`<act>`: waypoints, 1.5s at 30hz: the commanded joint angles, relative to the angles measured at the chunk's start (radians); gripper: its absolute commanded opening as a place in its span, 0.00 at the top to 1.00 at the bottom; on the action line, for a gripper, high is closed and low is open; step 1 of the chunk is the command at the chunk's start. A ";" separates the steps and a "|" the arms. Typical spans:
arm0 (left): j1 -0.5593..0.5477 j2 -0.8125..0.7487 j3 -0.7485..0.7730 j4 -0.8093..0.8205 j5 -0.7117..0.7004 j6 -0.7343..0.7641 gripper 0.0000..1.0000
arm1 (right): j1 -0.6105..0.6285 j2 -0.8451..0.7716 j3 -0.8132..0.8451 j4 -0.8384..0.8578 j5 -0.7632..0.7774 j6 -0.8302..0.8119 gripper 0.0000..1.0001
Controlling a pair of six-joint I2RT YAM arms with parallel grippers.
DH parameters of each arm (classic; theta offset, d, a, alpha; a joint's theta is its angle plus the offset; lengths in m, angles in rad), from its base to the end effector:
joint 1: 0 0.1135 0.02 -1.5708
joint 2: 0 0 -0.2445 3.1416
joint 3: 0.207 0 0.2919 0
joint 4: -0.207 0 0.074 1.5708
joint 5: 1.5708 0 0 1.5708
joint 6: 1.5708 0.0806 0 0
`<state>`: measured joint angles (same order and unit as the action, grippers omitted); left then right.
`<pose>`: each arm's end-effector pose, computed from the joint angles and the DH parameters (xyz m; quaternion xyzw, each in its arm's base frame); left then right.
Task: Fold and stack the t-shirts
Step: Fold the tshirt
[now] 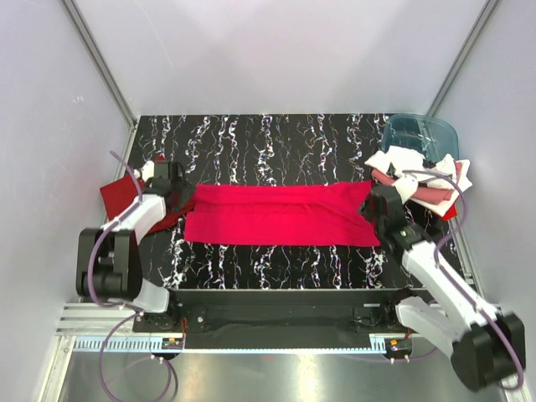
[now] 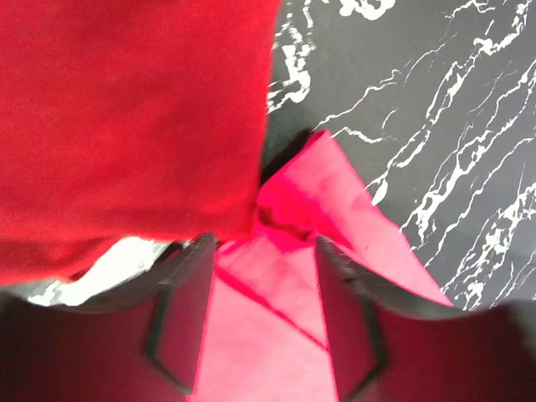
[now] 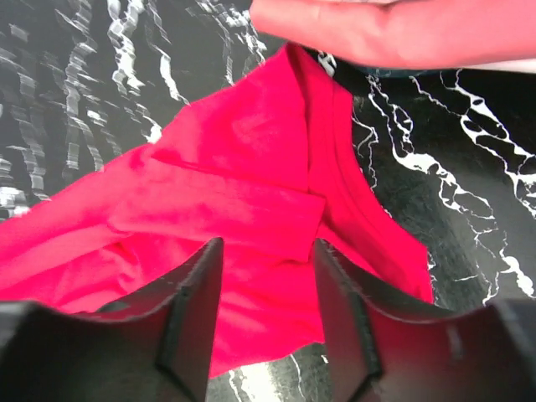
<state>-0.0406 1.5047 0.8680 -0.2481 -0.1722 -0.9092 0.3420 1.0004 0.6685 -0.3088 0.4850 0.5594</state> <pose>0.3666 -0.0011 0.1172 -0.4210 0.8390 -0.0812 0.3350 0.2897 0.0632 0.1961 0.2012 0.8508 -0.0036 0.4854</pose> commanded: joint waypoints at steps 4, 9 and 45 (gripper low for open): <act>0.002 -0.216 -0.102 0.079 -0.050 0.004 0.40 | 0.014 -0.220 -0.096 0.210 -0.045 -0.003 0.41; -0.015 -0.218 -0.090 0.014 0.011 0.010 0.41 | 0.020 0.032 0.011 0.224 -0.180 -0.029 0.40; -0.182 -0.187 -0.075 0.167 0.465 -0.036 0.48 | 0.074 0.819 0.511 0.042 -0.128 -0.116 0.38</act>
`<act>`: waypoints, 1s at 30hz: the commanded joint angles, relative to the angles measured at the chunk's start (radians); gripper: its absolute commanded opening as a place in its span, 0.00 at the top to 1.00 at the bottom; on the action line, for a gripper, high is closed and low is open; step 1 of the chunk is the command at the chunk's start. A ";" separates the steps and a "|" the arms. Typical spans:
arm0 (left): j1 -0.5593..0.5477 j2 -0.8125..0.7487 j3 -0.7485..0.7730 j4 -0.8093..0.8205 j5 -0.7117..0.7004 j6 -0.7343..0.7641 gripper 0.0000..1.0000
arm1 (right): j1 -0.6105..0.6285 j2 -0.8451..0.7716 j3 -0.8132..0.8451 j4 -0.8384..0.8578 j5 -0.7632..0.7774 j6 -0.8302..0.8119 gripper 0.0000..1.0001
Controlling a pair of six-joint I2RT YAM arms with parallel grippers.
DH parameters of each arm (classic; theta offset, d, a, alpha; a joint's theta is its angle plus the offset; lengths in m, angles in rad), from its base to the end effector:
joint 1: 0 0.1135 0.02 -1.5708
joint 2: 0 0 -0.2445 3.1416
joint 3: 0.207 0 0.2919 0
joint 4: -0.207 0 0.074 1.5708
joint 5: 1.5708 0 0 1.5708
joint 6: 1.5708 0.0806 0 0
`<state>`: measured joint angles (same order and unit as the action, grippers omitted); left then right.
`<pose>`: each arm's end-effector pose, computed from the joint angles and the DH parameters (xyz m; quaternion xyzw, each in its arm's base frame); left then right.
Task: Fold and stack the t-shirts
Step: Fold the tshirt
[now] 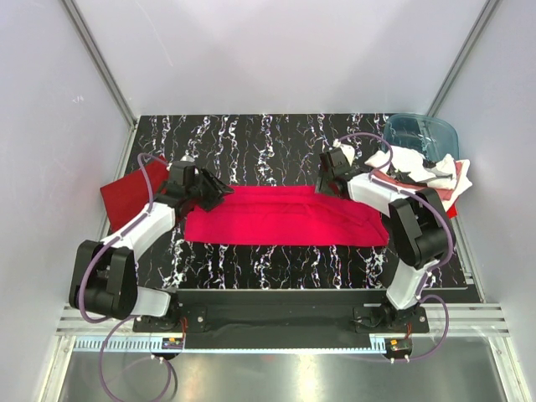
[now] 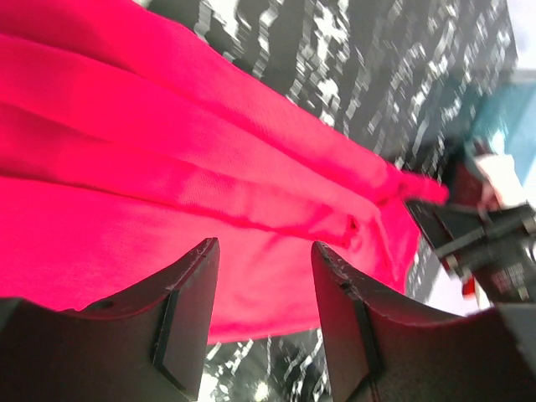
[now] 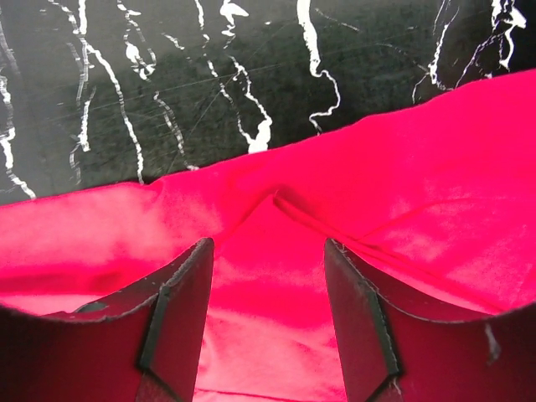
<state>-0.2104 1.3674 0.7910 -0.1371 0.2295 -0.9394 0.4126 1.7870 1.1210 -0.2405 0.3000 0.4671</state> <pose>0.3464 -0.0927 0.1478 -0.2776 0.8612 -0.3119 0.2899 0.4009 0.1495 0.1041 0.0742 0.9331 0.0095 0.3519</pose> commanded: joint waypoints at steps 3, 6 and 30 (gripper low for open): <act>-0.015 -0.057 0.005 0.044 0.060 -0.001 0.48 | 0.005 0.078 0.100 -0.065 0.070 -0.025 0.39; -0.015 -0.063 0.004 0.042 0.062 0.002 0.48 | 0.005 0.100 0.114 -0.074 0.062 -0.033 0.44; -0.034 -0.025 0.048 -0.001 -0.019 0.070 0.48 | 0.141 -0.319 -0.198 -0.080 -0.114 0.110 0.89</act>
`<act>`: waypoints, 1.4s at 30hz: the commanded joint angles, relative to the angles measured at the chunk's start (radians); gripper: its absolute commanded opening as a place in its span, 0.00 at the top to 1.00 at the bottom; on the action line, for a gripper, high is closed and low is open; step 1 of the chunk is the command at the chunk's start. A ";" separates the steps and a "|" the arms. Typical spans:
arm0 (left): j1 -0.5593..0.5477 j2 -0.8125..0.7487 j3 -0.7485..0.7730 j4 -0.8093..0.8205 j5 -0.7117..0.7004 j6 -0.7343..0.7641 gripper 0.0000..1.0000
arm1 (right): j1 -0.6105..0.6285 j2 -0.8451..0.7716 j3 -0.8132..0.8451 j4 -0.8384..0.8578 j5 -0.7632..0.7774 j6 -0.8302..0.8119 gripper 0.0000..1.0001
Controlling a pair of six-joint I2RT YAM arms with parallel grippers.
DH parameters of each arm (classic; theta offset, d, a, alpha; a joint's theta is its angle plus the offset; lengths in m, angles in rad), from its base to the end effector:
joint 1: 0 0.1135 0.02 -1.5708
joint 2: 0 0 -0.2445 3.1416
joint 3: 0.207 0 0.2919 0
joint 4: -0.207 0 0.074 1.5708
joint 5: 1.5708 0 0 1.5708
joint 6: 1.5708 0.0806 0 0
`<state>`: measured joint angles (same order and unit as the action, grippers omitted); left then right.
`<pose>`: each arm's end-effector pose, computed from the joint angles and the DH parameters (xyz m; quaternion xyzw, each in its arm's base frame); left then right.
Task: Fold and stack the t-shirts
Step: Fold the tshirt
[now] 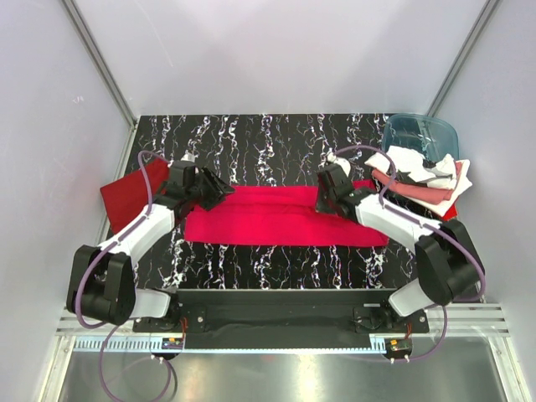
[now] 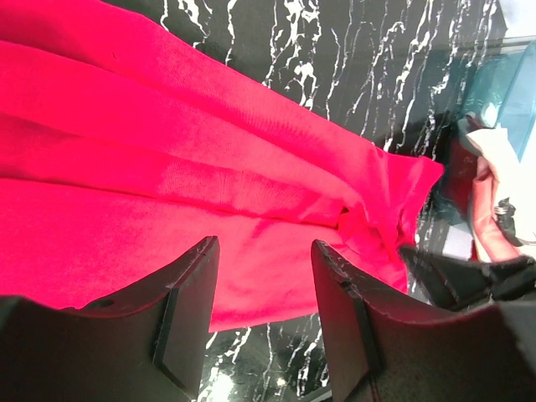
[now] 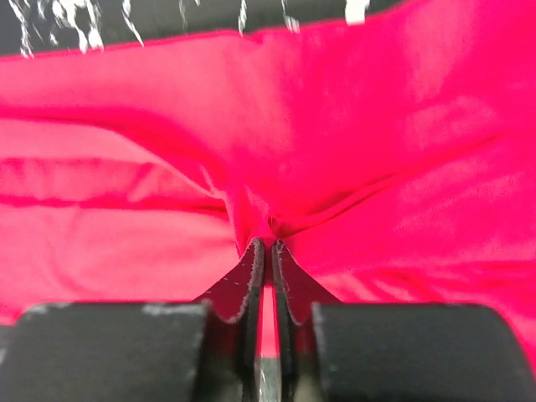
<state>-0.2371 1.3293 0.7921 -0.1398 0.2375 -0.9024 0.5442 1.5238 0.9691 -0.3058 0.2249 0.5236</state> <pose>0.3420 -0.1021 0.1608 -0.2440 0.8631 -0.3214 0.3037 0.3365 0.1826 0.1426 0.0294 0.9320 0.0853 0.3510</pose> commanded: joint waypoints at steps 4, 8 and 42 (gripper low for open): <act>-0.019 0.059 0.070 0.000 -0.035 0.042 0.48 | 0.028 -0.181 -0.196 0.036 -0.163 0.064 0.59; -0.051 0.097 0.104 -0.009 -0.050 0.063 0.48 | 0.030 -0.325 -0.244 0.024 -0.222 0.050 0.41; -0.596 0.582 0.617 -0.072 -0.179 0.376 0.50 | -0.276 -0.008 -0.078 0.031 0.059 0.159 0.92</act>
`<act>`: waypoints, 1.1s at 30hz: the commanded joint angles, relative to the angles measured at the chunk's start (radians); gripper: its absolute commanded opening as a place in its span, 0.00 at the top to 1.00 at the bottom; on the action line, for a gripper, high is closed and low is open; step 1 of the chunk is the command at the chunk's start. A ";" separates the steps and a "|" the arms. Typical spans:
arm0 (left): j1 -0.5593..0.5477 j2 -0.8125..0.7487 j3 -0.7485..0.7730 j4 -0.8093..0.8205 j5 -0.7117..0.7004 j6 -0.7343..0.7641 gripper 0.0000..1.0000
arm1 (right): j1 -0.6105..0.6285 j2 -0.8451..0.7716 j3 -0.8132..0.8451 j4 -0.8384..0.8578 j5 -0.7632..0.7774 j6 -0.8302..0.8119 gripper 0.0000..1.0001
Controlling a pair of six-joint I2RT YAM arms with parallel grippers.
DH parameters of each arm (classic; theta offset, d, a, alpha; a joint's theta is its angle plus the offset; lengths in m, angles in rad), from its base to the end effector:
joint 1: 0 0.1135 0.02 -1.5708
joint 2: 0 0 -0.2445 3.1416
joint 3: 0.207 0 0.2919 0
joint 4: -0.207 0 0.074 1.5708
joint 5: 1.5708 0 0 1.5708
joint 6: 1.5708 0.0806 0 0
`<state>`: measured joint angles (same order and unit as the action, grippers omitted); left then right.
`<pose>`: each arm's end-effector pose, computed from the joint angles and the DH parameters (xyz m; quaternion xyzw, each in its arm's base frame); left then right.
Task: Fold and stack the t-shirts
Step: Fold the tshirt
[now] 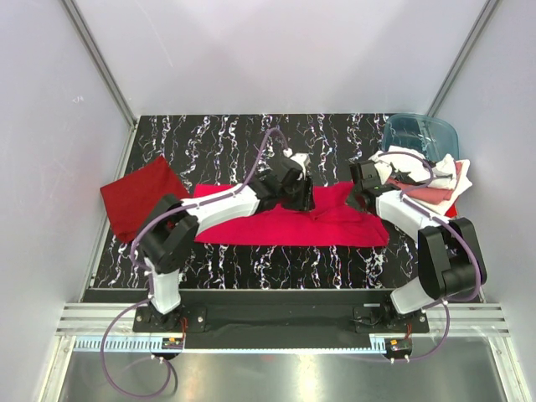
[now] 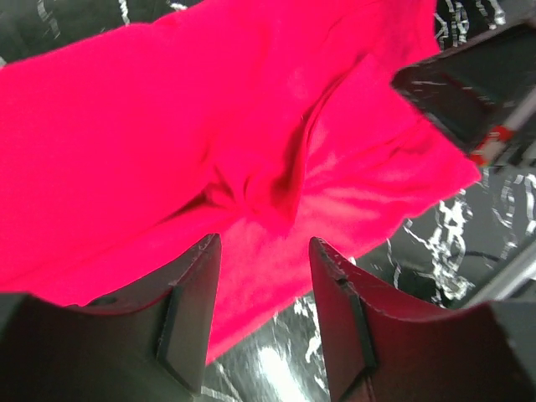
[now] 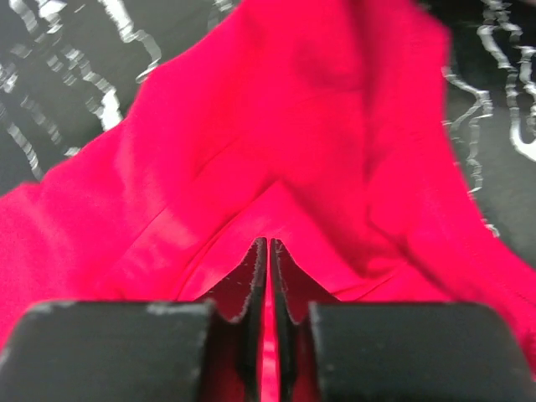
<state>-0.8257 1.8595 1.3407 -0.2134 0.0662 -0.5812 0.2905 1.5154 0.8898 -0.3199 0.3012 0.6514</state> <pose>0.3231 -0.3581 0.1551 0.1247 0.9044 -0.2863 0.2908 0.3532 0.0806 0.1166 0.2142 0.9172 0.0108 0.3358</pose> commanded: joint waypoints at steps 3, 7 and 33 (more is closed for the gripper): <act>-0.021 0.116 0.136 -0.032 -0.014 0.069 0.49 | -0.027 0.020 0.020 0.007 -0.016 0.037 1.00; -0.035 0.165 0.190 -0.055 -0.023 0.103 0.42 | -0.027 -0.009 -0.003 0.025 -0.016 0.045 1.00; -0.125 0.333 0.414 -0.218 -0.101 0.238 0.81 | -0.088 -0.334 -0.207 0.102 0.035 0.129 0.98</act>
<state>-0.9428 2.1860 1.6951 -0.4004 -0.0128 -0.3729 0.2108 1.2240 0.6930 -0.2726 0.3138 0.7620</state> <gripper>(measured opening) 0.228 0.013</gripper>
